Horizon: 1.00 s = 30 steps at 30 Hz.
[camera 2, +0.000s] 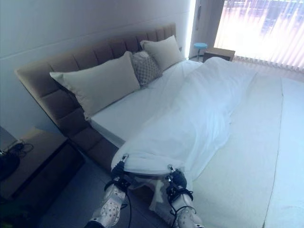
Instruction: Make the bed
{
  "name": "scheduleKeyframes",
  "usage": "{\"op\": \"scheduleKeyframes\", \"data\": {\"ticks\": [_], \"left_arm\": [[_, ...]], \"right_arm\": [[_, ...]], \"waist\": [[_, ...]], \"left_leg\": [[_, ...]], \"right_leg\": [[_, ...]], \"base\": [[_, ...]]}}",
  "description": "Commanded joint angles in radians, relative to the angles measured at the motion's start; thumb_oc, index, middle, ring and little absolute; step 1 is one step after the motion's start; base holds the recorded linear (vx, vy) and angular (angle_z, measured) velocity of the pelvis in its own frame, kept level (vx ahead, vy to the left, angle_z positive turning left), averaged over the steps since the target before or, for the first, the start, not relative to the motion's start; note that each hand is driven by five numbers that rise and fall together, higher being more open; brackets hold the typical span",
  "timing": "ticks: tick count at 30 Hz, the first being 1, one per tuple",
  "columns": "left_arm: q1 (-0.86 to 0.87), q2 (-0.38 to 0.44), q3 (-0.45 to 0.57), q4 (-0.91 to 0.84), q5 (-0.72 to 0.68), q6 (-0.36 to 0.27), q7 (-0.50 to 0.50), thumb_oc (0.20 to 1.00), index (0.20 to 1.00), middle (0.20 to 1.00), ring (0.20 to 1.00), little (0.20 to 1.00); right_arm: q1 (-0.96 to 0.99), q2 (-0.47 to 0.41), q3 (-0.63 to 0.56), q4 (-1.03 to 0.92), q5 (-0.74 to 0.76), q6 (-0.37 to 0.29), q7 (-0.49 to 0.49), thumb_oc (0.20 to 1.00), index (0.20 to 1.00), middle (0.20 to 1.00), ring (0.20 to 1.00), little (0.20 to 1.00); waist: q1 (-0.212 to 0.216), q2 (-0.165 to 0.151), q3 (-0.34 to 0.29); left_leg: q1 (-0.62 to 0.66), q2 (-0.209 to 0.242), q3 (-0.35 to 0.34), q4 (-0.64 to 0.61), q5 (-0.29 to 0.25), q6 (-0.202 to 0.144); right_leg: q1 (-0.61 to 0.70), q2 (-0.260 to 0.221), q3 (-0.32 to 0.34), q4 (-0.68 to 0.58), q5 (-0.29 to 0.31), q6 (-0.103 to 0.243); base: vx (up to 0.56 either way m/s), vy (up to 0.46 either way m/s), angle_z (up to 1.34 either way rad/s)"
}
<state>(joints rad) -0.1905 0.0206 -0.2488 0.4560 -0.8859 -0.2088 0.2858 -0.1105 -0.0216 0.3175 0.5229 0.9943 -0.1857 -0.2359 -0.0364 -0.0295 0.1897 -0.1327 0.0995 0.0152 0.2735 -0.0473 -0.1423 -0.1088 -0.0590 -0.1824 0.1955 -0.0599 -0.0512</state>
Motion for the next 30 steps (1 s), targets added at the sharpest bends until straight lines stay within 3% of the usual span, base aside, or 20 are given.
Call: {"op": "scheduleKeyframes", "data": {"ticks": [1,2,3,4,6,7,8,9,10,11,13,14,15,16,17,18,20,24,25,30], "left_arm": [[-0.017,0.093,0.150,-0.123,-0.002,-0.114,0.029,0.200,0.200,0.200,0.200,0.200],[-0.016,0.096,0.151,-0.120,0.001,-0.110,0.030,0.200,0.200,0.200,0.200,0.200],[-0.016,0.096,0.151,-0.120,0.001,-0.110,0.030,0.200,0.200,0.200,0.200,0.200],[-0.020,0.097,0.151,-0.112,0.007,-0.104,0.032,0.200,0.200,0.200,0.200,0.200],[-0.026,0.106,0.146,-0.109,0.010,-0.104,0.024,0.200,0.200,0.200,0.200,0.200],[-0.033,0.108,0.135,-0.099,0.009,-0.100,0.022,0.200,0.200,0.200,0.200,0.200],[-0.039,0.120,0.132,-0.099,0.033,-0.099,0.017,0.200,0.200,0.200,0.200,0.200],[-0.039,0.120,0.132,-0.099,0.033,-0.099,0.017,0.200,0.200,0.200,0.200,0.200],[-0.045,0.144,0.137,-0.094,0.032,-0.108,0.026,0.200,0.200,0.200,0.200,0.200],[-0.045,0.145,0.137,-0.094,0.032,-0.108,0.026,0.200,0.200,0.200,0.200,0.200],[-0.039,0.153,0.159,-0.098,0.042,-0.109,0.033,0.200,0.200,0.200,0.200,0.200],[-0.032,0.152,0.170,-0.099,0.044,-0.110,0.036,0.200,0.200,0.200,0.200,0.200],[-0.011,0.152,0.182,-0.100,0.044,-0.111,0.030,0.200,0.200,0.200,0.200,0.200],[-0.011,0.152,0.182,-0.100,0.044,-0.111,0.030,0.200,0.200,0.200,0.200,0.200],[0.013,0.149,0.195,-0.099,0.043,-0.107,0.030,0.200,0.200,0.200,0.200,0.200],[0.012,0.149,0.195,-0.099,0.043,-0.107,0.030,0.200,0.200,0.200,0.200,0.200],[0.030,0.139,0.205,-0.081,0.039,-0.102,0.035,0.200,0.200,0.200,0.200,0.200],[0.066,0.118,0.197,-0.047,0.026,-0.089,0.029,0.200,0.200,0.200,0.200,0.200],[0.081,0.112,0.187,-0.033,0.034,-0.081,0.029,0.200,0.200,0.200,0.200,0.200],[0.133,0.102,0.203,-0.043,0.048,-0.078,0.038,0.200,0.200,0.200,0.200,0.200]], "right_arm": [[0.014,-0.092,-0.099,-0.021,-0.004,-0.059,-0.027,0.200,0.200,0.200,0.200,0.200],[0.013,-0.094,-0.108,-0.012,0.003,-0.054,-0.029,0.200,0.200,0.200,0.200,0.200],[0.013,-0.094,-0.108,-0.012,0.003,-0.054,-0.029,0.200,0.200,0.200,0.200,0.200],[0.019,-0.104,-0.119,-0.021,0.001,-0.045,-0.026,0.200,0.200,0.200,0.200,0.200],[0.017,-0.113,-0.122,-0.038,-0.007,-0.037,-0.024,0.200,0.200,0.200,0.200,0.200],[0.023,-0.114,-0.126,-0.043,-0.012,-0.031,-0.020,0.200,0.200,0.200,0.200,0.200],[0.032,-0.113,-0.111,-0.048,-0.059,-0.008,-0.012,0.200,0.200,0.200,0.200,0.200],[0.032,-0.113,-0.111,-0.048,-0.059,-0.008,-0.012,0.200,0.200,0.200,0.200,0.200],[0.027,-0.089,-0.114,-0.038,-0.055,-0.015,-0.014,0.200,0.200,0.200,0.200,0.200],[0.027,-0.089,-0.114,-0.038,-0.055,-0.015,-0.014,0.200,0.200,0.200,0.200,0.200],[0.005,-0.075,-0.103,-0.021,-0.062,-0.016,-0.008,0.200,0.200,0.200,0.200,0.200],[0.004,-0.072,-0.093,-0.009,-0.075,-0.010,0.002,0.200,0.200,0.200,0.200,0.200],[0.001,-0.072,-0.076,-0.001,-0.082,-0.011,0.012,0.200,0.200,0.200,0.200,0.200],[0.001,-0.072,-0.076,-0.001,-0.082,-0.011,0.012,0.200,0.200,0.200,0.200,0.200],[0.010,-0.062,-0.063,0.018,-0.084,-0.006,0.022,0.200,0.200,0.200,0.200,0.200],[0.010,-0.062,-0.063,0.019,-0.084,-0.006,0.022,0.200,0.200,0.200,0.200,0.200],[0.020,-0.053,-0.050,0.039,-0.090,0.001,0.030,0.200,0.200,0.200,0.200,0.200],[0.057,-0.054,-0.043,0.058,-0.095,-0.001,0.024,0.200,0.200,0.200,0.200,0.200],[0.076,-0.059,-0.044,0.064,-0.095,-0.007,0.018,0.200,0.200,0.200,0.200,0.200],[0.103,-0.069,-0.042,0.074,-0.109,0.003,0.021,0.200,0.200,0.200,0.200,0.200]], "waist": [[0.038,-0.025,-0.038],[0.040,-0.011,-0.050],[0.041,-0.010,-0.047],[0.035,-0.004,-0.050],[0.038,0.005,-0.056],[0.030,0.006,-0.067],[0.028,-0.013,-0.057],[0.031,-0.015,-0.058],[0.043,-0.022,-0.047],[0.043,-0.023,-0.049],[0.060,-0.001,-0.038],[0.069,0.008,-0.037],[0.070,0.014,-0.034],[0.070,0.014,-0.036],[0.088,0.009,-0.029],[0.087,0.009,-0.031],[0.096,0.003,-0.028],[0.094,-0.022,-0.032],[0.087,-0.026,-0.033],[0.086,-0.013,-0.055]], "left_leg": [[-0.002,0.035,-0.146,-0.162,0.116,0.044],[0.006,0.097,-0.207,-0.236,0.169,0.007],[0.013,0.099,-0.206,-0.243,0.171,0.006],[0.013,0.120,-0.196,-0.253,0.182,-0.007],[0.017,0.094,-0.201,-0.207,0.133,-0.017],[0.021,0.078,-0.167,-0.212,0.108,-0.017],[0.023,0.029,-0.139,-0.167,0.040,0.021],[0.021,0.028,-0.136,-0.164,0.038,0.022],[0.023,0.003,-0.079,-0.167,0.030,0.044],[0.020,0.002,-0.079,-0.169,0.032,0.044],[0.043,-0.010,-0.033,-0.208,0.043,0.060],[0.059,-0.016,-0.013,-0.232,0.047,0.064],[0.085,-0.046,0.008,-0.268,0.058,0.080],[0.084,-0.046,0.007,-0.269,0.059,0.081],[0.108,-0.070,0.037,-0.299,0.064,0.087],[0.106,-0.070,0.036,-0.300,0.065,0.088],[0.119,-0.086,0.056,-0.326,0.079,0.082],[0.129,-0.125,0.064,-0.350,0.092,0.066],[0.136,-0.137,0.056,-0.349,0.091,0.071],[0.152,-0.150,0.047,-0.361,0.085,0.094]], "right_leg": [[0.116,-0.020,0.127,-0.131,-0.001,0.137],[0.128,-0.041,0.154,-0.133,-0.011,0.150],[0.132,-0.040,0.155,-0.133,-0.012,0.150],[0.146,-0.070,0.158,-0.136,-0.014,0.167],[0.150,-0.119,0.182,-0.136,-0.003,0.195],[0.165,-0.162,0.169,-0.141,0.018,0.221],[0.126,-0.222,0.185,-0.112,0.113,0.231],[0.123,-0.223,0.189,-0.112,0.114,0.231],[0.070,-0.256,0.152,-0.080,0.238,0.215],[0.067,-0.257,0.153,-0.081,0.240,0.215],[0.025,-0.274,0.040,-0.045,0.248,0.203],[0.033,-0.267,-0.019,-0.031,0.217,0.198],[0.019,-0.198,-0.047,0.020,0.147,0.182],[0.018,-0.198,-0.047,0.019,0.148,0.182],[0.039,-0.150,-0.118,0.019,0.082,0.174],[0.038,-0.150,-0.119,0.017,0.085,0.174],[0.046,-0.090,-0.152,0.015,0.049,0.165],[0.076,0.017,-0.135,-0.094,0.024,0.142],[0.091,0.045,-0.081,-0.139,0.025,0.132],[0.120,0.055,-0.056,-0.188,0.047,0.128]], "base": [[0.34,0.516,-0.22],[0.34,0.512,-0.15],[0.25,0.493,-0.22],[0.14,0.384,-0.17],[0.21,0.611,-0.27],[0.22,0.819,-0.60],[0.15,0.616,-0.67],[0.10,0.708,-0.74],[0.05,0.340,-0.51],[0.05,0.507,-0.59],[0.03,0.470,-0.50],[0.09,0.714,-0.43],[0.08,0.517,-0.37],[0.08,0.533,-0.59],[0.03,0.219,-0.48],[0.04,0.291,-0.58],[0.02,0.160,-0.36],[0.03,0.080,-0.07],[0.03,0.021,0.20],[0.06,-0.009,0.31]]}}
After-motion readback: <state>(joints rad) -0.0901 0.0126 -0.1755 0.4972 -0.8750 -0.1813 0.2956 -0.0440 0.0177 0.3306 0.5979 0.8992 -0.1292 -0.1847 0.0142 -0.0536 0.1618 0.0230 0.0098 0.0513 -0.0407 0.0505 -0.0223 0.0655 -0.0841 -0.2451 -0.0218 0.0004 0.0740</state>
